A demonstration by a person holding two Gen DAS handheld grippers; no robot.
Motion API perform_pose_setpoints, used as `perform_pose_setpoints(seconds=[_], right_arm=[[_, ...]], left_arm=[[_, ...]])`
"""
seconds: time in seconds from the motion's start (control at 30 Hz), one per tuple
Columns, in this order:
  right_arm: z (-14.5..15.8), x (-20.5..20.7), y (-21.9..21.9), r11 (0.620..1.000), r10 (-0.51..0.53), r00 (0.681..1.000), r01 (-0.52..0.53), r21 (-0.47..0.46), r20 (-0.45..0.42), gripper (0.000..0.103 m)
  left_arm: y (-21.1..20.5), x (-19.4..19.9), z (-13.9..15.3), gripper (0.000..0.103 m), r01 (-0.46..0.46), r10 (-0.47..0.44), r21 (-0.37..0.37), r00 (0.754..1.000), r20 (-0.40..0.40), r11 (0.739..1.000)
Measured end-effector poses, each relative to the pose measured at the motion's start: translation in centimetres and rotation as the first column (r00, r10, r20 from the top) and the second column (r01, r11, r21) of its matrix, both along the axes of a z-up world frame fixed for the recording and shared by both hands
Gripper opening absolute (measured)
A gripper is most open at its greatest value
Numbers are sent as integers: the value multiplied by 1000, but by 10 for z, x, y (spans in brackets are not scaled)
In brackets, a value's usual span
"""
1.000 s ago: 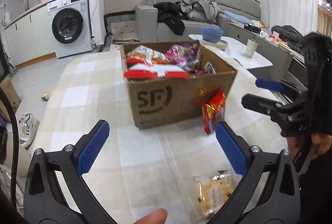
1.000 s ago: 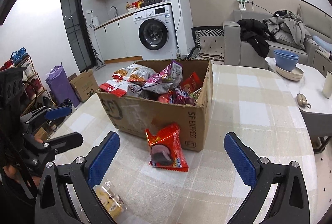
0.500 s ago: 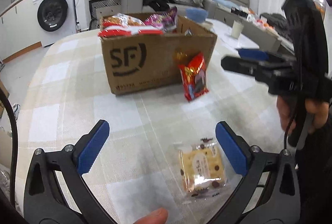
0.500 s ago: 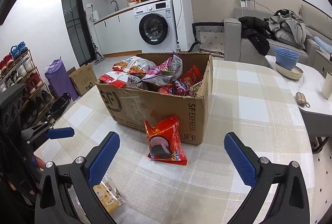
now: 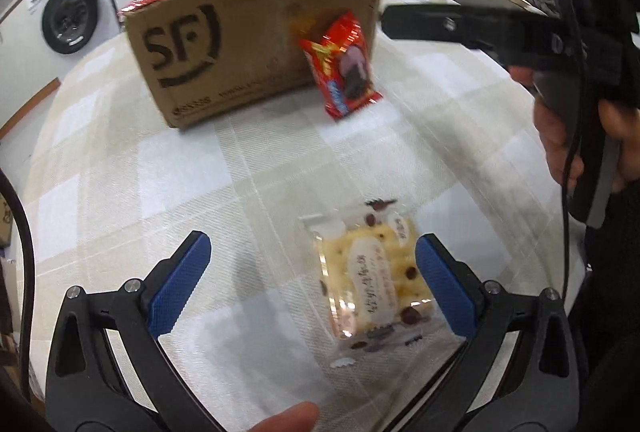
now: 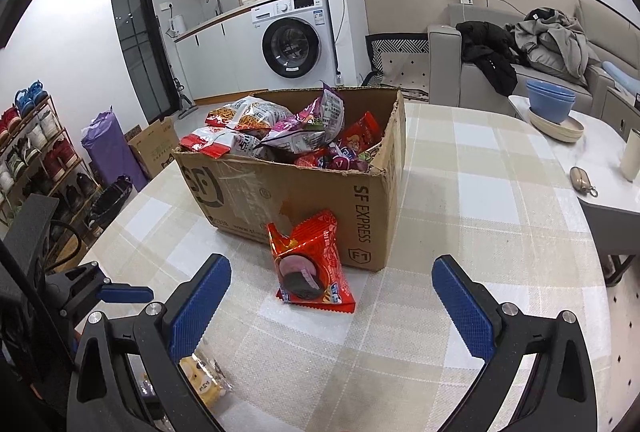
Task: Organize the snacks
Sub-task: 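Move the left tool to the cracker pastry while the right tool approaches the red chocolate bag, then grasp the cracker pastry with the left tool while the right tool grasps the red chocolate bag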
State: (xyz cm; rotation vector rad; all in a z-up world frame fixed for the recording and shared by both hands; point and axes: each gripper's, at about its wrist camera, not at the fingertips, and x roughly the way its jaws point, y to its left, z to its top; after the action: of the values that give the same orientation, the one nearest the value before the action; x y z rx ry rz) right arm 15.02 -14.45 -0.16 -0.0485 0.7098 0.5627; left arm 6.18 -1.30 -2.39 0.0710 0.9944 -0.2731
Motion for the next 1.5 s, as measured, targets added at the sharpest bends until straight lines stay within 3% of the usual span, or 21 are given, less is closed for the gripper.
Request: perform_pose_setpoints(seconds=[0.2, 0.3, 0.4, 0.53, 0.9, 1.13, 1.5], right_arm=[[-1, 1, -1, 1000, 2, 1000, -2, -6, -4, 102], [-1, 1, -1, 1000, 2, 1000, -2, -7, -6, 102], [-2, 1, -1, 1000, 2, 1000, -2, -10, -8, 102], [-7, 4, 0, 1000, -8, 1000, 8, -15, -19, 102], [-27, 13, 7, 999, -22, 997, 19, -34, -69, 102], [-47, 18, 26, 999, 0, 992, -6, -49, -127, 101], [-55, 18, 41, 998, 28, 992, -33, -46, -120, 74]], left_arm=[[-12, -4, -5, 100, 74, -74, -6, 997, -27, 997], [-19, -5, -12, 90, 100, -99, 19, 994, -42, 995], [-21, -5, -15, 80, 120, -120, -6, 991, -54, 993], [-20, -6, -13, 59, 115, -115, -12, 993, -41, 993], [11, 6, -10, 56, 4, -4, -19, 1000, -7, 1000], [19, 6, -10, 56, -12, 12, -23, 1000, -3, 1000], [15, 6, -11, 57, -12, 12, -17, 1000, 1, 1000]])
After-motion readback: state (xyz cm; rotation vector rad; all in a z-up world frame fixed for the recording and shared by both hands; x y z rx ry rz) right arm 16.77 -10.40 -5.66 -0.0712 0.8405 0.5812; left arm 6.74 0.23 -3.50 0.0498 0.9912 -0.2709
